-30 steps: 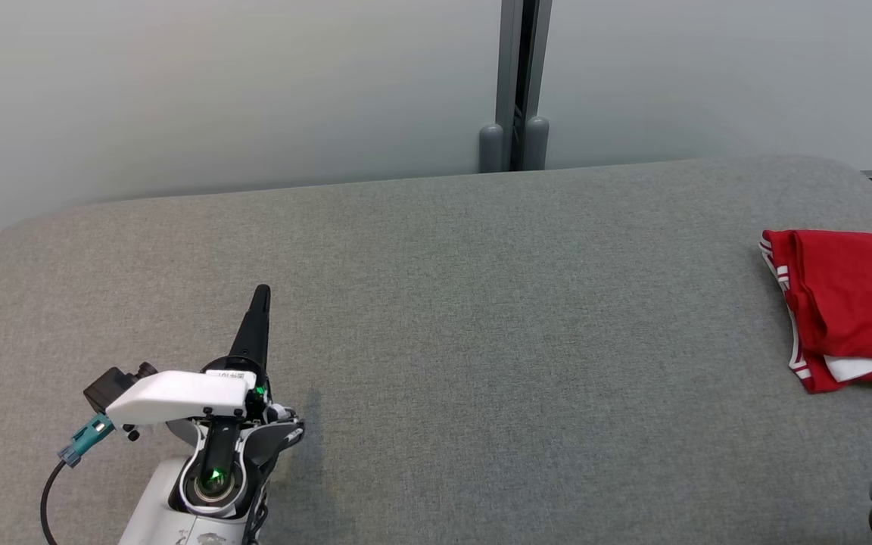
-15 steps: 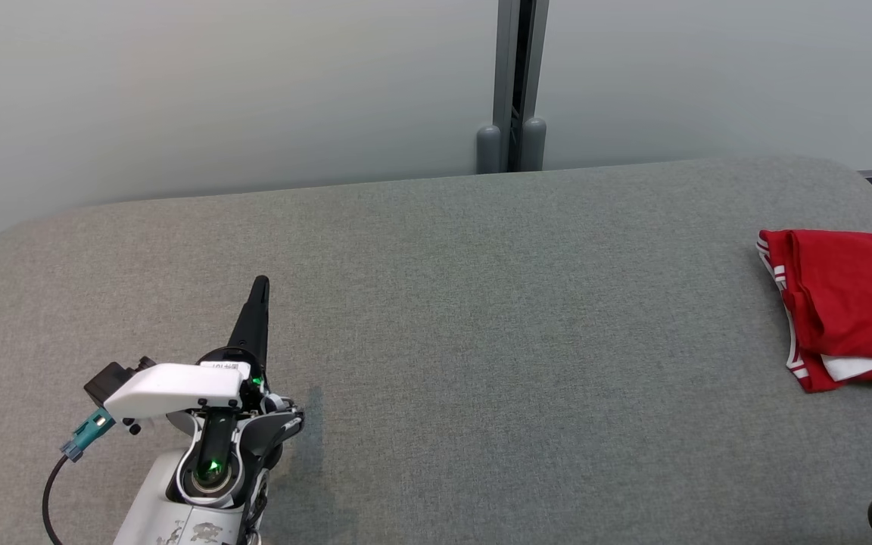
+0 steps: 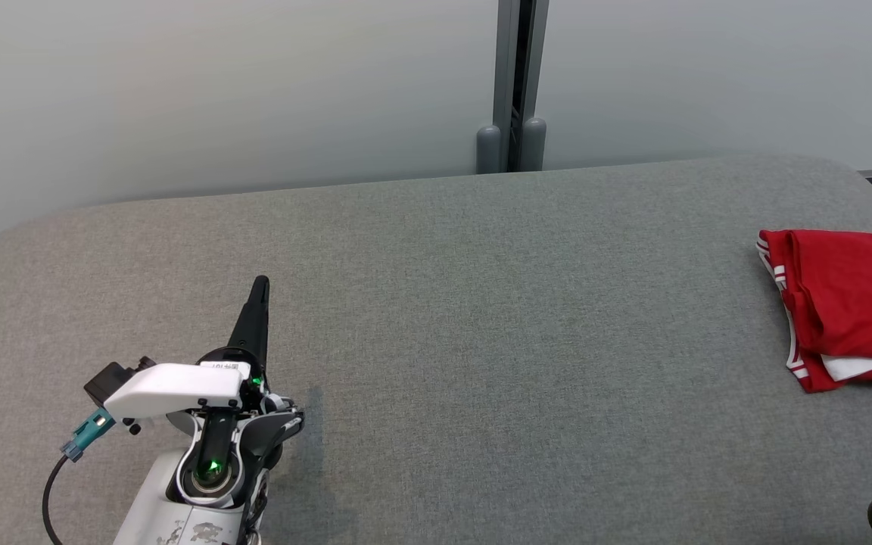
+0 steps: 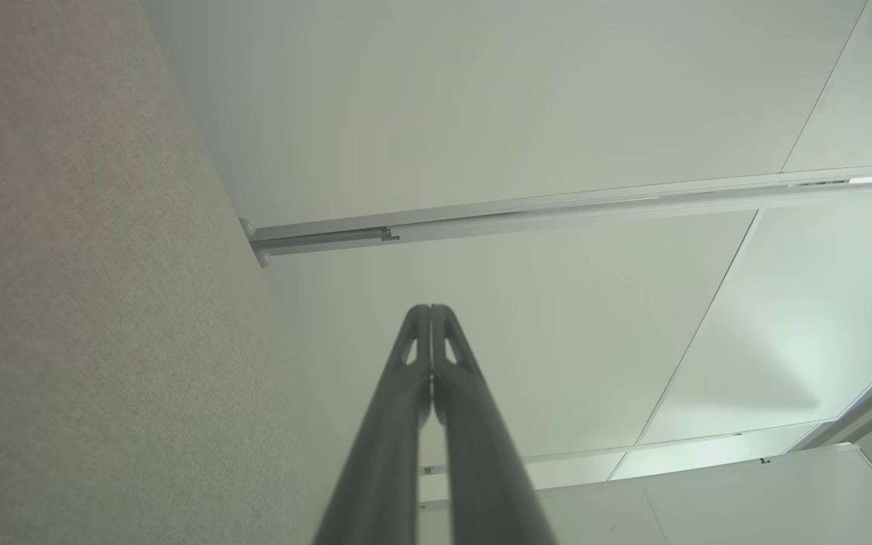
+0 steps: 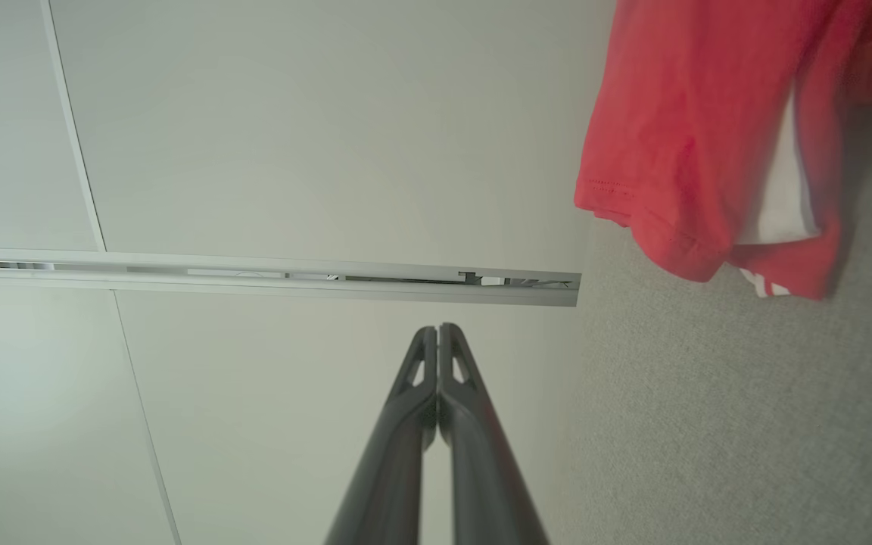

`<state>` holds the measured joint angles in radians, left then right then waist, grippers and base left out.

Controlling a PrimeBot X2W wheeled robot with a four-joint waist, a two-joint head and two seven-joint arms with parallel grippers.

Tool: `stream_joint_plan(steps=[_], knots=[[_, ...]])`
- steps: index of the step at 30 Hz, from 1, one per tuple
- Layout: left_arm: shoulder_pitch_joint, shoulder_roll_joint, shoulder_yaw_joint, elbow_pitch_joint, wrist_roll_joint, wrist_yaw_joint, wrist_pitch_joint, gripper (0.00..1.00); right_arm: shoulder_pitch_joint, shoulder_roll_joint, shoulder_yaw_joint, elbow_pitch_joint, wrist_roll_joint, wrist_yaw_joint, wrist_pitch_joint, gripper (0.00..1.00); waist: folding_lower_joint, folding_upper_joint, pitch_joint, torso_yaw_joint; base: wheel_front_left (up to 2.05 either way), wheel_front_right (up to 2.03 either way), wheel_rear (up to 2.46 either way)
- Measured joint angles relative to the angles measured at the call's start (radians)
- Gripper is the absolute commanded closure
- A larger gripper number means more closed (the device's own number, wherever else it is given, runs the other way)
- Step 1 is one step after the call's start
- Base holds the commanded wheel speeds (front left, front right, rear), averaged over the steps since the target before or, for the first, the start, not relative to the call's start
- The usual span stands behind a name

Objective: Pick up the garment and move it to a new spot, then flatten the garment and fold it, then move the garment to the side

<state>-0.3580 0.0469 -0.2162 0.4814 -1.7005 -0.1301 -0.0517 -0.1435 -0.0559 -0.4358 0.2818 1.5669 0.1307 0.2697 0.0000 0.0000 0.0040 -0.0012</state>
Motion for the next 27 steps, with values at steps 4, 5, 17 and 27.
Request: stream_joint_plan(steps=[4, 5, 17, 27], knots=[[0.0, 0.0, 0.0, 0.0, 0.0, 0.0, 0.0, 1.0, 0.0, 0.0, 0.0, 0.0, 0.0, 0.0, 0.0, 1.0, 0.0, 0.0, 0.0, 0.0, 0.0, 0.0, 0.0], [0.0, 0.0, 0.0, 0.0, 0.0, 0.0, 0.0, 1.0, 0.0, 0.0, 0.0, 0.0, 0.0, 0.0, 0.0, 1.0, 0.0, 0.0, 0.0, 0.0, 0.0, 0.0, 0.0], [0.0, 0.0, 0.0, 0.0, 0.0, 0.0, 0.0, 1.0, 0.0, 0.001, -0.001, 0.0, 0.0, 0.0, 0.003, 1.0, 0.0, 0.0, 0.0, 0.0, 0.0, 0.0, 0.0], [0.0, 0.0, 0.0, 0.0, 0.0, 0.0, 0.0, 1.0, 0.0, 0.001, -0.001, 0.0, -0.001, 0.0, 0.003, 1.0, 0.0, 0.0, 0.0, 0.0, 0.0, 0.0, 0.0]])
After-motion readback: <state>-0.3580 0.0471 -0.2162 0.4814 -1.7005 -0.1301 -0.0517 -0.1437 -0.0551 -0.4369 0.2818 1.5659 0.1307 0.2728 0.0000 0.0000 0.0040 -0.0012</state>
